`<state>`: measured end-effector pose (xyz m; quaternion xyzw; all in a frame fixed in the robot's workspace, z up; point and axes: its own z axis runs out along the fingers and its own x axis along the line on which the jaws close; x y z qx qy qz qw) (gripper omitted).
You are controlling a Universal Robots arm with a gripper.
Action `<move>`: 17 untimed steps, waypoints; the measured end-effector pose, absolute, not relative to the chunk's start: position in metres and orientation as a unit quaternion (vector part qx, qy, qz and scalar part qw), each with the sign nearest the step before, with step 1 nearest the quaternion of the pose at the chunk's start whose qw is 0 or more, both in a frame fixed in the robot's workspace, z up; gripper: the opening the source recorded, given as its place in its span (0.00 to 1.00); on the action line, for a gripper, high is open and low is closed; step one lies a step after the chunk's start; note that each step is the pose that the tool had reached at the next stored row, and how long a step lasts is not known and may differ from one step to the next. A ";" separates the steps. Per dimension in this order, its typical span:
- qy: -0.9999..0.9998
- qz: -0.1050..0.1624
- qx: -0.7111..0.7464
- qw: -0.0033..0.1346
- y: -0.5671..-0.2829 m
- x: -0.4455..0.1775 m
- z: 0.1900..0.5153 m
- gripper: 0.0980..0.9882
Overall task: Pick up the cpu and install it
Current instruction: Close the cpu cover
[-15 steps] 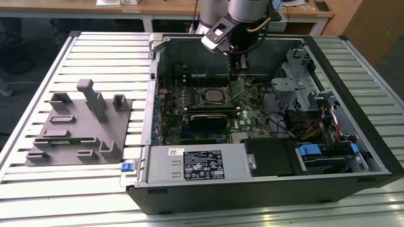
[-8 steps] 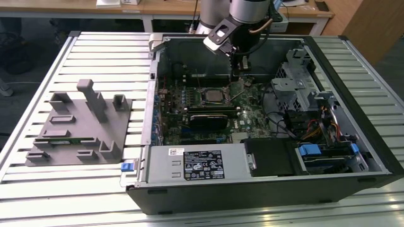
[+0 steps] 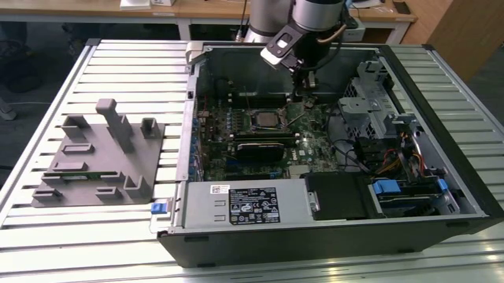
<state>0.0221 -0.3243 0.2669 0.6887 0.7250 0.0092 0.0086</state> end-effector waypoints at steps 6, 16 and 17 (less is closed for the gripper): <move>0.727 0.009 0.687 0.009 -0.324 0.026 0.265 0.01; 0.726 0.009 0.688 0.009 -0.320 0.034 0.261 0.01; 0.726 0.009 0.688 0.009 -0.320 0.035 0.261 0.01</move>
